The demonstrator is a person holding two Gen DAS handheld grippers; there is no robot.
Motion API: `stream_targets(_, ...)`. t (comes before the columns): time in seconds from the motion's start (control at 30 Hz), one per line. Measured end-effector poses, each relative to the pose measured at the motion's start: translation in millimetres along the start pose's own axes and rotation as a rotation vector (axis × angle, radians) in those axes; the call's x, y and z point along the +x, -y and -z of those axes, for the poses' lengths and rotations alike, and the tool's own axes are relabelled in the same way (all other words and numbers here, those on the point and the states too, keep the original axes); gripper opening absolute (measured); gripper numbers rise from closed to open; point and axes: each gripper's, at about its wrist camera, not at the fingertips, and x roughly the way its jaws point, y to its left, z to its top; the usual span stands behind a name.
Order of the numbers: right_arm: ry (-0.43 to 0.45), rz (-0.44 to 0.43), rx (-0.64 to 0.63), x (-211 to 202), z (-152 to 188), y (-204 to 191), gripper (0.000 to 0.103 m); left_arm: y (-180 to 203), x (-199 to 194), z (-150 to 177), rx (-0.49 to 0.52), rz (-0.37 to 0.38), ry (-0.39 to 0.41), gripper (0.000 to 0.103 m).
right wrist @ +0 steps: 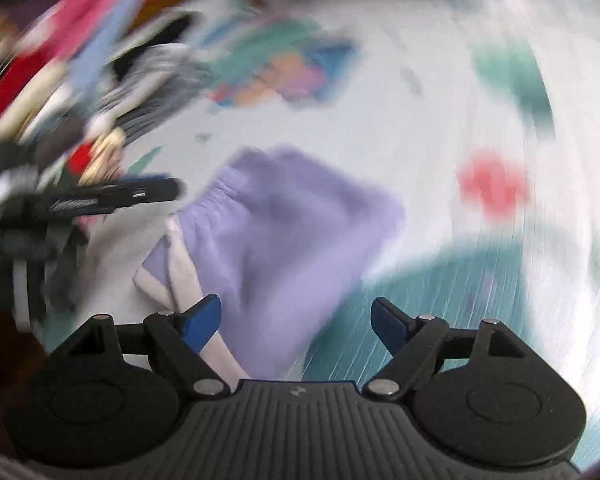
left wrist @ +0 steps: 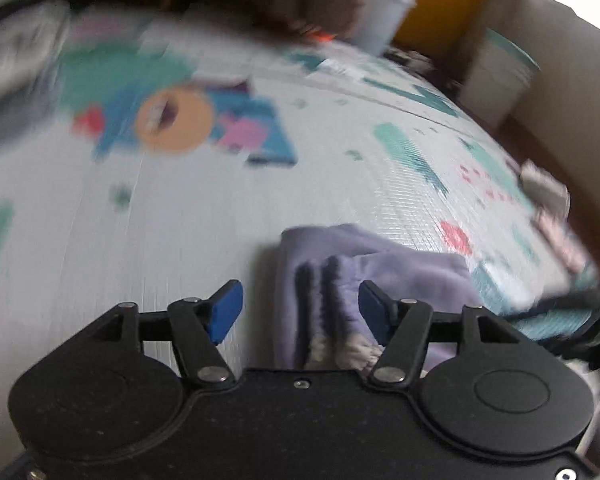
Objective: Fold clothes
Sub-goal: 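Lift the folded trousers with both tools and carry them toward the clothes pile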
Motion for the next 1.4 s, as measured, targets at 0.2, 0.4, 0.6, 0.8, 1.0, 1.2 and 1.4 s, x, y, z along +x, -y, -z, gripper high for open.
stream_targets(0.2, -0.028, -0.072, 0.154, 23.7, -12.5, 12.9, 0.05, -1.4, 16.5, 8.1, -0.095, 0.043, -0.102, 0.057)
stream_targets(0.4, -0.003, -0.067, -0.018, 35.6, -33.0, 4.0, 0.047, 1.4, 1.1, 33.5, -0.234, 0.013, -0.076, 0.036)
stream_targets(0.6, 0.035, -0.09, 0.0, 35.8, -70.3, 21.2, 0.067, -5.1, -31.4, 65.0, -0.442, 0.052, 0.03, 0.065)
stream_targets(0.8, -0.027, -0.112, 0.016, 38.1, -48.3, 25.5, 0.068, 5.2, -20.8, 57.1, -0.427, 0.039, 0.013, 0.066)
stream_targets(1.0, -0.066, -0.114, -0.013, 36.9, -35.3, 12.0, 0.048, 24.8, -4.4, 53.3, -0.364, -0.035, -0.019, 0.051)
stream_targets(1.2, -0.069, -0.079, -0.102, 35.4, -50.3, -14.7, 0.038, 6.9, -13.9, 52.0, -0.437, -0.013, 0.006, 0.031)
stream_targets(1.4, -0.011, -0.111, -0.214, 28.6, -86.0, -59.0, 0.037, -3.3, -52.5, 21.9, -0.41, 0.006, 0.154, 0.029)
